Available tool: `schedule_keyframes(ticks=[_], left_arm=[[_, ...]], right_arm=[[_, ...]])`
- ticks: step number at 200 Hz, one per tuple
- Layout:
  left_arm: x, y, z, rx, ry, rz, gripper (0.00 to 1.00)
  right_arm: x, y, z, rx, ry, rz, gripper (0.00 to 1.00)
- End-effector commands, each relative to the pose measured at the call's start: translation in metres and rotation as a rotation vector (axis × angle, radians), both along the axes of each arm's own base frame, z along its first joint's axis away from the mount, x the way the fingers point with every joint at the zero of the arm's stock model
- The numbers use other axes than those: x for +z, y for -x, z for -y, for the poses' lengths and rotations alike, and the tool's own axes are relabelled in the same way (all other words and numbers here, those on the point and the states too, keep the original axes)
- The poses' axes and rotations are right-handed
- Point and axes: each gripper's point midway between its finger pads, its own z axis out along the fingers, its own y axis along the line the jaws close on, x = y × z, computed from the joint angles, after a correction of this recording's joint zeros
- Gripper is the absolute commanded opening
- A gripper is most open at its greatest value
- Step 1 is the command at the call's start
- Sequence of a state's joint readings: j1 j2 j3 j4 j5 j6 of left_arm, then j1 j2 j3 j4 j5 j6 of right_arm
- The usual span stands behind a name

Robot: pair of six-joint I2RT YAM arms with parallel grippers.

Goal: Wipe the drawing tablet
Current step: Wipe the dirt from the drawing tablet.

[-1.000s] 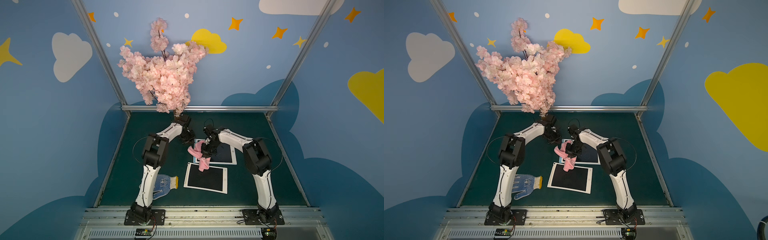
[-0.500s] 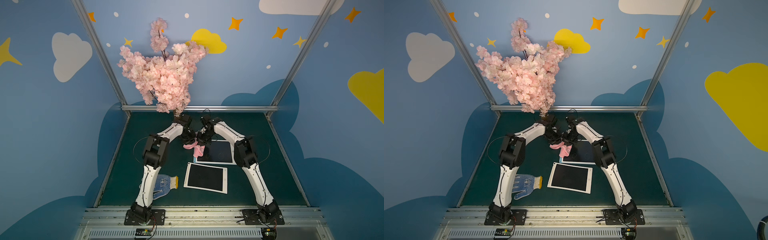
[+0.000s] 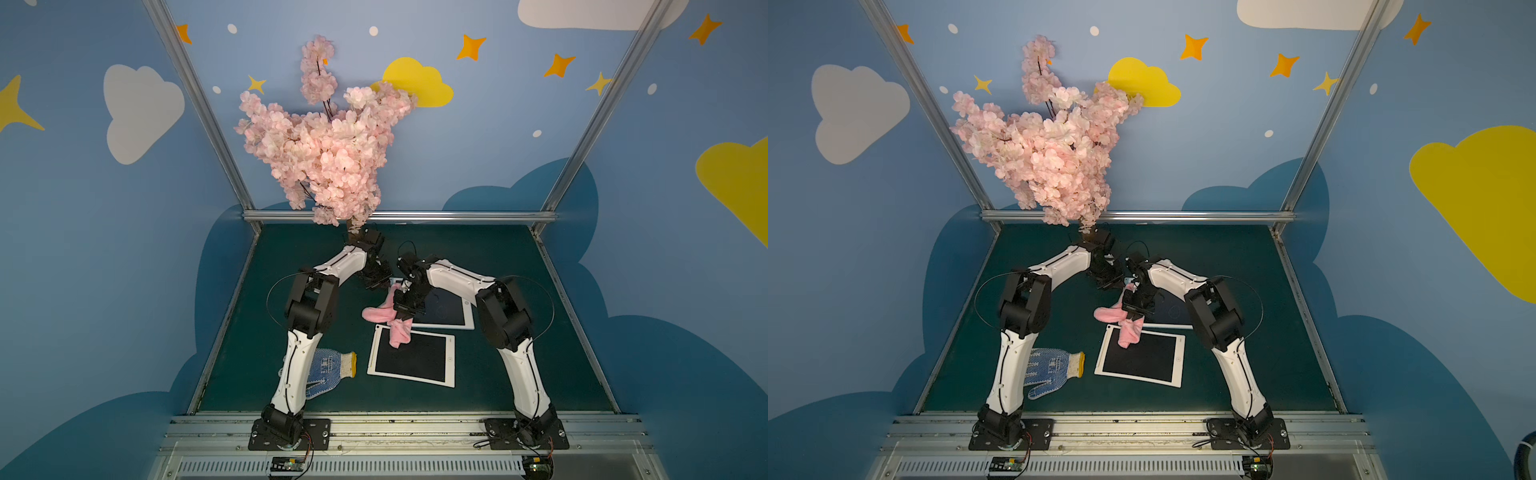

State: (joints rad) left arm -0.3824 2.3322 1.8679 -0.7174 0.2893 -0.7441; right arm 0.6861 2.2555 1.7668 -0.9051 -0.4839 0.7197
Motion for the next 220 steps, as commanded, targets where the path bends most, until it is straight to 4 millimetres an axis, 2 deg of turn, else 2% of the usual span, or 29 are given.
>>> schedule_keyframes(ticks=[1, 26, 47, 65, 109, 122, 135, 162, 180, 198, 220], left_arm=[[-0.012, 0.008, 0.001, -0.019, -0.01, -0.037, 0.15], [-0.013, 0.01, 0.0, -0.02, -0.016, -0.043, 0.15], [-0.013, 0.011, -0.001, -0.02, -0.019, -0.043, 0.15], [-0.013, 0.011, -0.001, -0.021, -0.021, -0.042, 0.15], [-0.012, 0.011, 0.002, -0.024, -0.019, -0.04, 0.15], [-0.013, 0.011, 0.002, -0.025, -0.02, -0.041, 0.15], [-0.013, 0.011, 0.002, -0.025, -0.02, -0.041, 0.15], [-0.013, 0.012, 0.001, -0.026, -0.026, -0.043, 0.15], [-0.013, 0.012, 0.0, -0.027, -0.031, -0.042, 0.15], [-0.012, 0.012, 0.0, -0.028, -0.031, -0.041, 0.15], [-0.011, 0.012, 0.001, -0.029, -0.031, -0.039, 0.15]], right_arm=[[0.001, -0.031, -0.002, -0.055, -0.028, 0.036, 0.0], [-0.001, -0.058, -0.006, -0.063, -0.011, 0.056, 0.0], [0.001, -0.062, -0.011, -0.049, -0.012, 0.071, 0.0], [0.001, -0.048, -0.013, -0.021, -0.01, 0.06, 0.0], [0.001, 0.014, -0.018, 0.035, -0.022, 0.027, 0.0], [0.0, 0.021, -0.015, 0.026, -0.023, 0.022, 0.0], [0.0, 0.017, -0.011, 0.011, -0.015, 0.027, 0.0], [0.002, -0.009, -0.005, -0.026, -0.021, 0.043, 0.0], [0.007, -0.02, 0.002, -0.033, -0.019, 0.058, 0.0], [0.011, -0.02, 0.011, -0.038, -0.018, 0.063, 0.0], [0.009, -0.01, 0.031, -0.034, 0.014, 0.061, 0.0]])
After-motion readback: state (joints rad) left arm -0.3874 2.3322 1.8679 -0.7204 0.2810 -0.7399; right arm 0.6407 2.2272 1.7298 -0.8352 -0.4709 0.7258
